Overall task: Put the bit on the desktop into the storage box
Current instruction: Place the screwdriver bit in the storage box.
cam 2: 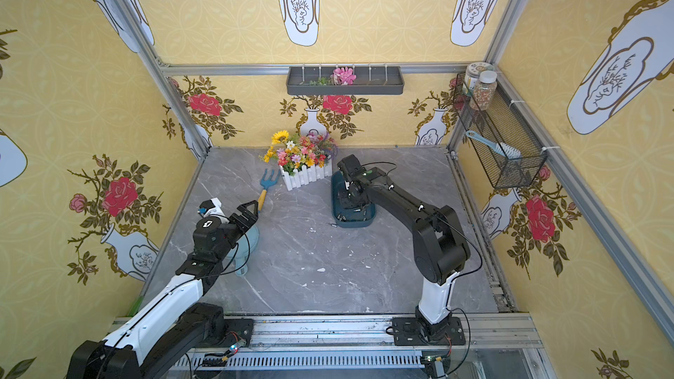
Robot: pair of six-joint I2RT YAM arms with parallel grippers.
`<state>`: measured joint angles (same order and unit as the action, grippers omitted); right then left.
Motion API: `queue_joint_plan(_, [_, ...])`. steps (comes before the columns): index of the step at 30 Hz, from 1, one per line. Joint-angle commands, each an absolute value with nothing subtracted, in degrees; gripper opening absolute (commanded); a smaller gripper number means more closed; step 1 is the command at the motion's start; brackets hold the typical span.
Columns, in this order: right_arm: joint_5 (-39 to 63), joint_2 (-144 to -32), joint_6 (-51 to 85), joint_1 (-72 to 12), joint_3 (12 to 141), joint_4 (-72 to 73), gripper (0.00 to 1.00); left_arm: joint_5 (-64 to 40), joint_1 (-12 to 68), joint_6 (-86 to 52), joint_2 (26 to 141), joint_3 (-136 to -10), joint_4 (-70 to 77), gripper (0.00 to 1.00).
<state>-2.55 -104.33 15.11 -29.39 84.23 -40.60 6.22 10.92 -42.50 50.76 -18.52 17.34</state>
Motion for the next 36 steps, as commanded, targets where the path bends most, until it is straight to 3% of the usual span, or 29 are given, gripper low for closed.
queue_joint_plan(1, [-3.2, -104.7, 14.5, -28.7, 83.9, -39.8, 0.11, 6.0, 10.9, -42.1, 50.8, -18.3, 18.1, 1.0])
queue_joint_plan(29, [-3.3, -106.3, 14.2, -28.0, 85.1, -39.7, 0.13, 6.1, 10.9, -41.8, 50.7, -18.5, 18.0, 1.0])
queue_joint_plan(36, [-3.2, -106.5, 14.1, -28.0, 85.1, -39.8, 0.25, 6.1, 10.8, -41.8, 50.6, -18.5, 17.9, 1.0])
